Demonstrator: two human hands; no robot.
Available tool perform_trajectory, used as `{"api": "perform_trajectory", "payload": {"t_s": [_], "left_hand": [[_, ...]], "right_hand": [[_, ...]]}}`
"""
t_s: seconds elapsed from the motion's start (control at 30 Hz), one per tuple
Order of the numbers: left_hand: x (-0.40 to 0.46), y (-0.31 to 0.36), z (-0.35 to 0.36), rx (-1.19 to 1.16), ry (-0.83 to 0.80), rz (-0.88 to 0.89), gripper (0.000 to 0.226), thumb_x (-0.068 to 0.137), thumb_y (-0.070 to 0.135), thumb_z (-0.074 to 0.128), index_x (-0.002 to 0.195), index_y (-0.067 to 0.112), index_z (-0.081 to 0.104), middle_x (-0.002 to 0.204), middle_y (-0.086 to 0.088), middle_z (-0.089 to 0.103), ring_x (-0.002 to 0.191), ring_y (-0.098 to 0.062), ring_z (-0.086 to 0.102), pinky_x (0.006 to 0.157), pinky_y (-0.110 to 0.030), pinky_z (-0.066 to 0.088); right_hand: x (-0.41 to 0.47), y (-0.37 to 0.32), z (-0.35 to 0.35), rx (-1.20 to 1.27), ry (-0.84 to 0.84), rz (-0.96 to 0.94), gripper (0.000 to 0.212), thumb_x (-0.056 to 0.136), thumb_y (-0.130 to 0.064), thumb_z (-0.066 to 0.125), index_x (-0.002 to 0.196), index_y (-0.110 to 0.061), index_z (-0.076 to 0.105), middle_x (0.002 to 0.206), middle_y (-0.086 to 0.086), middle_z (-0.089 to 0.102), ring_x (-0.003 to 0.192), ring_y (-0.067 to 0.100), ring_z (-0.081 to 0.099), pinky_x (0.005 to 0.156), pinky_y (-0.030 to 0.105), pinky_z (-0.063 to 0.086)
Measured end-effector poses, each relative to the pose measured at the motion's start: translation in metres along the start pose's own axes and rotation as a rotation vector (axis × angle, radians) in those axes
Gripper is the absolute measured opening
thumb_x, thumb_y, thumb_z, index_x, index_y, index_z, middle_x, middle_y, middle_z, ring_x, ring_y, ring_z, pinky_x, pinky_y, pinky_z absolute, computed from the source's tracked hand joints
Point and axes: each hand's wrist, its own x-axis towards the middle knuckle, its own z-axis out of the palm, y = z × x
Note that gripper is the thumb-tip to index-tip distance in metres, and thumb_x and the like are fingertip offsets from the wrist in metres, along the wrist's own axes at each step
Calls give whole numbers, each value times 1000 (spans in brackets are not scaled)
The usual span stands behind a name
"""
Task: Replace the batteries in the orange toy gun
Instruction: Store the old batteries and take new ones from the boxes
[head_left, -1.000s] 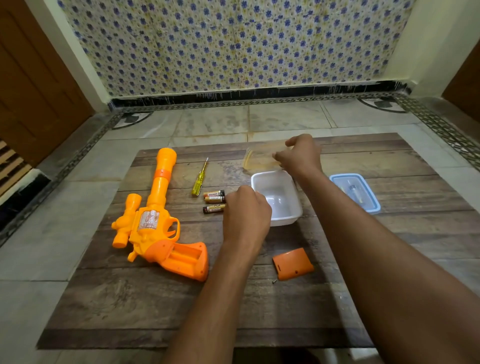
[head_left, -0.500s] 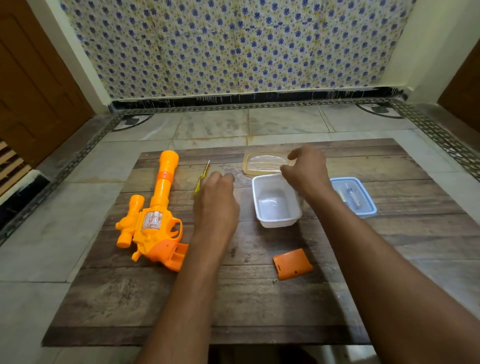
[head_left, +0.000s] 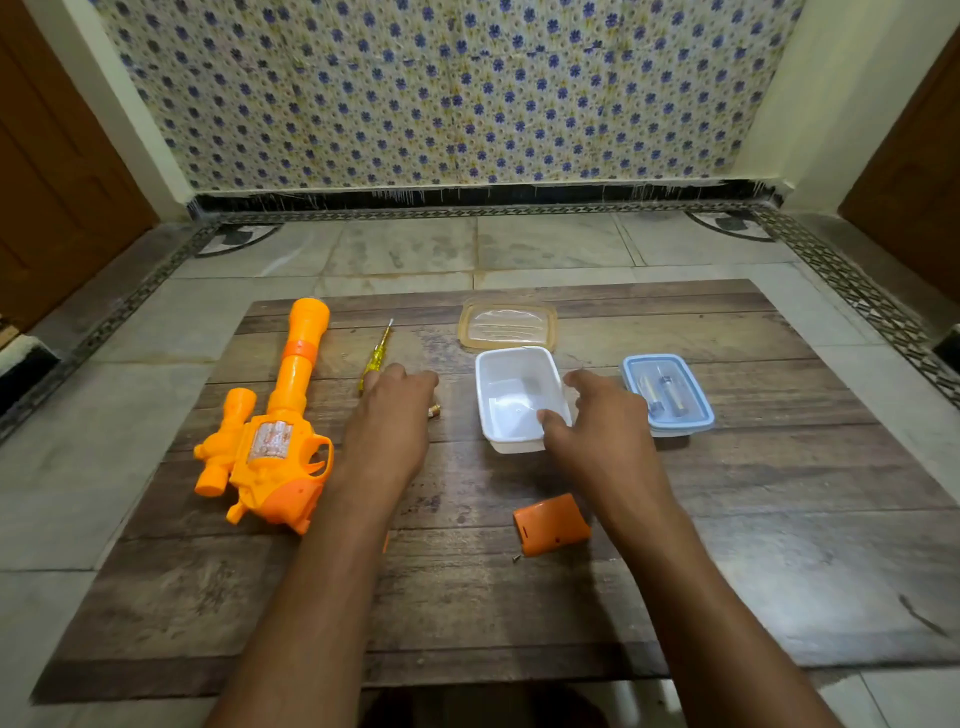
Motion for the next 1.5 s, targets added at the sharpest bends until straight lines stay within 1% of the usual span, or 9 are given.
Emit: {"api": "perform_trajectory", "payload": {"t_s": [0.2,0.33,0.53,0.73,0.93,1.07,1.2,1.4,1.5], "left_hand": [[-5,0,1,24,-4,3,29,101,15,51,127,24,58,127,-8,47,121,-31,45,93,-45,51],[-7,7,3,26,-39,-4,27,103,19,47,130,19,50,138,-15,39,127,-35,39,93,-45,47],[-8,21,9,90,-70,-16,45,104,31,43,144,16,33,145,-22,30,130,-39,40,94,-46,46],[-3,31,18,194,-58,7,51,101,19,43,148,13,24,134,-20,42,110,-39,59,74,-45,44],[-2,33,19,194,-37,-21,50,100,11,46,146,8,27,136,-18,46,109,-38,63,72,-44,46],[1,35,8,-47,42,-90,37,105,15,43,140,7,34,134,-17,52,112,-41,60,77,-46,45],[3,51,-13,-211,194,74,23,110,32,34,123,18,47,123,-5,55,103,-30,60,74,-41,45],[6,80,-11,-40,62,209,22,108,36,45,116,22,60,115,2,58,101,-27,64,75,-44,53],[5,89,-8,13,-4,202,10,103,28,52,109,22,58,112,-1,63,100,-28,65,68,-37,43]], "right_hand": [[-6,2,2,-1,-23,-23,40,98,-22,60,137,-12,59,129,12,68,118,30,62,96,40,50],[-10,5,9,31,66,-13,38,99,-27,61,136,-16,62,122,10,71,108,25,67,89,40,56],[-2,5,12,-22,83,-63,38,96,-32,63,130,-15,64,107,9,73,98,26,68,84,45,59],[5,10,13,8,81,-95,43,95,-32,66,134,-14,63,106,9,75,94,24,70,77,34,56],[8,15,15,74,88,-80,37,92,-30,67,125,-11,67,94,9,76,87,24,70,73,33,55],[11,16,17,97,88,-59,36,92,-29,67,123,-11,67,95,8,76,86,22,69,69,29,51],[13,18,17,120,97,-47,34,90,-24,65,121,-9,68,93,9,75,84,21,70,70,32,58],[15,23,15,158,104,-39,27,89,-23,65,109,-6,72,88,10,75,83,21,68,70,30,52],[18,27,16,155,109,-36,28,90,-25,67,109,-6,73,89,12,76,85,23,69,73,32,54]]}}
